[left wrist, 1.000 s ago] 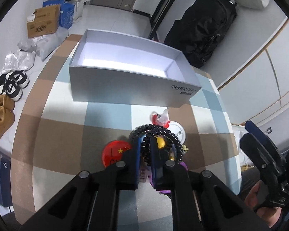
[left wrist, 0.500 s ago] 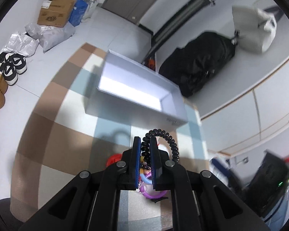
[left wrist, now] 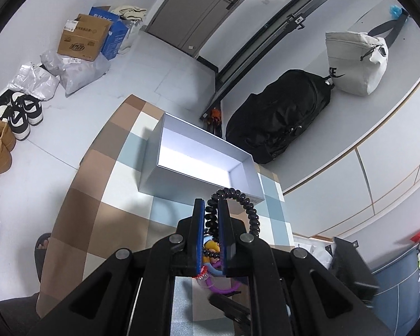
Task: Organize jewelry
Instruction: 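Lift the black bead bracelet with the left gripper toward the silver box, then grasp the small red clip with the right gripper while the left holds the bracelet above the box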
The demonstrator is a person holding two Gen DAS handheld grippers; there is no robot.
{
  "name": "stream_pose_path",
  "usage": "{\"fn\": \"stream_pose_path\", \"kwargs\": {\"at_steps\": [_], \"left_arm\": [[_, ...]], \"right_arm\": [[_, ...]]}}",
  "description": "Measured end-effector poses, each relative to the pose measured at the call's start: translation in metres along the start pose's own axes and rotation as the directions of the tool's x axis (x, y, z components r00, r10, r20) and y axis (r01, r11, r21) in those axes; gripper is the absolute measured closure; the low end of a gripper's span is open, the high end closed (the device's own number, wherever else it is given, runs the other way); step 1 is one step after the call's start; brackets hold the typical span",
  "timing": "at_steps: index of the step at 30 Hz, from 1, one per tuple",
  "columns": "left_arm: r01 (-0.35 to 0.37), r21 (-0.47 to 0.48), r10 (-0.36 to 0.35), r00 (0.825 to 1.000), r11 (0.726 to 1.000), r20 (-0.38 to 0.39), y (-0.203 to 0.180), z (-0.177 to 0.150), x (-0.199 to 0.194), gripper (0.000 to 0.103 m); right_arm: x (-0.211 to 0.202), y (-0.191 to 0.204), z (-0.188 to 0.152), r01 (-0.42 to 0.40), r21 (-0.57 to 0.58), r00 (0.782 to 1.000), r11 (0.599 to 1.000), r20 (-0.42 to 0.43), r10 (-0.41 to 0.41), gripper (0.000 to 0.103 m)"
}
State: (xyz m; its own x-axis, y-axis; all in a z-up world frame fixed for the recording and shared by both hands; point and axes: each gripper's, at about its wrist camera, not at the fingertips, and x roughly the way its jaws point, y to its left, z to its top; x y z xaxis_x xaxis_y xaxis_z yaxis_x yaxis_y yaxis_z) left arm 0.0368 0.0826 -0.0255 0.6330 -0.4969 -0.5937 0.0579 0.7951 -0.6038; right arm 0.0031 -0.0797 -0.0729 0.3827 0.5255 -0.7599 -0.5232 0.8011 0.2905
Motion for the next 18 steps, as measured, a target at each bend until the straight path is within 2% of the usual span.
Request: {"fn": "stream_pose_path", "kwargs": {"at_steps": [2, 7, 11, 14, 15, 18], "left_arm": [[0.001, 0.005, -0.001, 1.000, 1.000, 0.005, 0.001, 0.001, -0.002, 0.098], [0.014, -0.016, -0.014, 1.000, 1.000, 0.019, 0.007, 0.006, -0.005, 0.098], [0.022, -0.029, -0.021, 0.999, 0.999, 0.027, 0.010, 0.010, -0.006, 0.098], [0.021, -0.023, -0.020, 0.999, 1.000, 0.034, 0.007, 0.009, -0.008, 0.098], [0.021, -0.021, -0.020, 0.999, 1.000, 0.035, 0.006, 0.009, -0.008, 0.098], [0.019, -0.016, -0.018, 0.999, 1.000, 0.037, 0.006, 0.008, -0.009, 0.098]], "right_arm": [[0.006, -0.001, 0.000, 0.015, -0.005, 1.000, 1.000, -0.007, -0.015, 0.058], [0.015, 0.010, 0.001, 0.076, -0.057, 0.997, 0.995, -0.020, -0.077, 0.060], [0.018, 0.025, -0.006, 0.149, -0.139, 0.988, 0.979, -0.030, -0.155, 0.071], [0.020, 0.034, -0.013, 0.208, -0.200, 0.976, 0.957, -0.029, -0.218, 0.085], [0.021, 0.036, -0.014, 0.220, -0.217, 0.972, 0.951, -0.028, -0.232, 0.092], [0.017, 0.037, -0.017, 0.220, -0.229, 0.973, 0.948, -0.011, -0.228, 0.100]]}}
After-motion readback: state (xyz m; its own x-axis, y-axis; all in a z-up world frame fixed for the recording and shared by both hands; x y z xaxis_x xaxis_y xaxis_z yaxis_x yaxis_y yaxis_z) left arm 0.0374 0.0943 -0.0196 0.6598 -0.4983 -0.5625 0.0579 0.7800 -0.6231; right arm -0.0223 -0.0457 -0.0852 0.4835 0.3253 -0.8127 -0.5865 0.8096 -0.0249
